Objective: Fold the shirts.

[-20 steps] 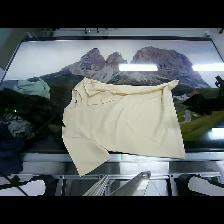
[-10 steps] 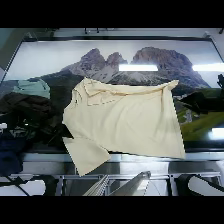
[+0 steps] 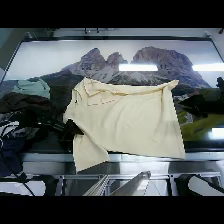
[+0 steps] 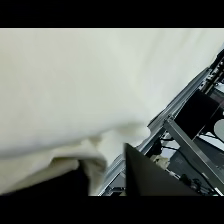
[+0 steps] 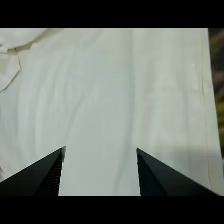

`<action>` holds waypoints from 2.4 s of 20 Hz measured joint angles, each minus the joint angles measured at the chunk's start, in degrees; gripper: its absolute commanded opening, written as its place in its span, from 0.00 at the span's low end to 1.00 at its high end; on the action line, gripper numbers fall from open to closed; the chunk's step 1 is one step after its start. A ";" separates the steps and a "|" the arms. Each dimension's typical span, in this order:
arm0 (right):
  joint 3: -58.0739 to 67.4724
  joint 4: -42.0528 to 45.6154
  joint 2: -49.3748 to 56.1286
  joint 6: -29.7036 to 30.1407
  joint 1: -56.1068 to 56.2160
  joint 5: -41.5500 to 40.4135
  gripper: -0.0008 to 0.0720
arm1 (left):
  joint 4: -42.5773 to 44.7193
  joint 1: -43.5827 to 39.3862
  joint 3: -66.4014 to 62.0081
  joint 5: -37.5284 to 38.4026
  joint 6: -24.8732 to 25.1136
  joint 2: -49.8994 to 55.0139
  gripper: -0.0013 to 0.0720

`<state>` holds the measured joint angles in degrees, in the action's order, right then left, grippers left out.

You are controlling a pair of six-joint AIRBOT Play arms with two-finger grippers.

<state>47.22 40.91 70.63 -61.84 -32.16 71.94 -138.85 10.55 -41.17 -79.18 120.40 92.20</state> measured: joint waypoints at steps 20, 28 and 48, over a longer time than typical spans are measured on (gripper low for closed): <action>-20.65 17.99 4.20 -8.68 -4.63 8.02 0.41 | -1.84 2.49 -1.62 -6.93 2.67 0.26 0.06; -19.76 -6.12 1.68 7.91 0.35 11.43 0.04 | -12.98 2.05 -2.60 -15.10 9.01 -2.21 0.05; 35.28 -33.73 -35.41 16.33 -8.13 -6.10 0.04 | -27.61 20.31 -70.73 -14.88 6.73 -38.86 0.05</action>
<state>82.50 7.18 35.22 -45.52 -40.29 65.84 -166.45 30.85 -111.90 -94.06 127.13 53.34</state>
